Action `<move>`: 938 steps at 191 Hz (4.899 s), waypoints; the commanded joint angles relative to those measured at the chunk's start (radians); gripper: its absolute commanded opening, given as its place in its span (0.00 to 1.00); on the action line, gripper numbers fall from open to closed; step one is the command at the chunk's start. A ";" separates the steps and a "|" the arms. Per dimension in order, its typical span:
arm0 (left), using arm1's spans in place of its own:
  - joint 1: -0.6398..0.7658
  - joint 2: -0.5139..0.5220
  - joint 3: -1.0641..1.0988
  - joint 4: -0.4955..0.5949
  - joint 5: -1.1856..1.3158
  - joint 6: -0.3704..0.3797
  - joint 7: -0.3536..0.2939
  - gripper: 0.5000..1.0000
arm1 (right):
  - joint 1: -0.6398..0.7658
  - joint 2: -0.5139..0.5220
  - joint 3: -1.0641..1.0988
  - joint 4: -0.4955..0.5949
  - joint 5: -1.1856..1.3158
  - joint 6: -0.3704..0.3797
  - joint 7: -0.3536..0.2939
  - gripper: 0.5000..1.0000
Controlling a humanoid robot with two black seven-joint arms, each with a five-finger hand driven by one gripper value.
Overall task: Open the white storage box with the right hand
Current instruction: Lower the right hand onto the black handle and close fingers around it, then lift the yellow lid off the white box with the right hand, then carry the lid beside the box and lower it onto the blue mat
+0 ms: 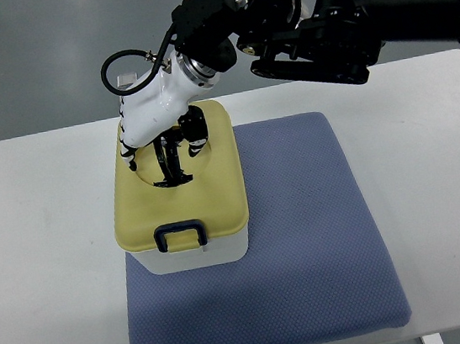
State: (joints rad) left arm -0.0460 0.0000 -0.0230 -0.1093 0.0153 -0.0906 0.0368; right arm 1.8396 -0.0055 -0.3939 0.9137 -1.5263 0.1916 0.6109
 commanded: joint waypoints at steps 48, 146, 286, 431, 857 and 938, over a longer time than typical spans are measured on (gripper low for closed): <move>0.000 0.000 0.000 -0.004 0.000 0.000 0.000 1.00 | 0.007 0.001 -0.025 0.007 -0.011 0.000 0.000 0.51; 0.000 0.000 -0.002 -0.006 0.000 0.000 0.000 1.00 | 0.007 0.001 -0.046 0.005 -0.015 0.003 0.000 0.08; 0.000 0.000 0.000 -0.003 0.000 0.000 0.000 1.00 | 0.043 -0.013 -0.029 -0.058 0.040 -0.129 0.000 0.00; 0.000 0.000 -0.002 -0.006 0.000 0.000 0.000 1.00 | -0.008 -0.129 -0.051 -0.250 0.655 0.029 -0.025 0.00; 0.000 0.000 -0.002 -0.006 0.000 0.000 0.000 1.00 | -0.347 -0.370 -0.267 -0.277 0.687 0.138 -0.214 0.00; 0.000 0.000 -0.002 -0.006 0.000 0.000 0.000 1.00 | -0.349 -0.280 -0.272 -0.277 0.687 0.141 -0.215 0.00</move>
State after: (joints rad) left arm -0.0461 0.0000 -0.0245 -0.1150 0.0153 -0.0905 0.0368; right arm 1.4923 -0.3065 -0.6630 0.6371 -0.8394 0.3323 0.3960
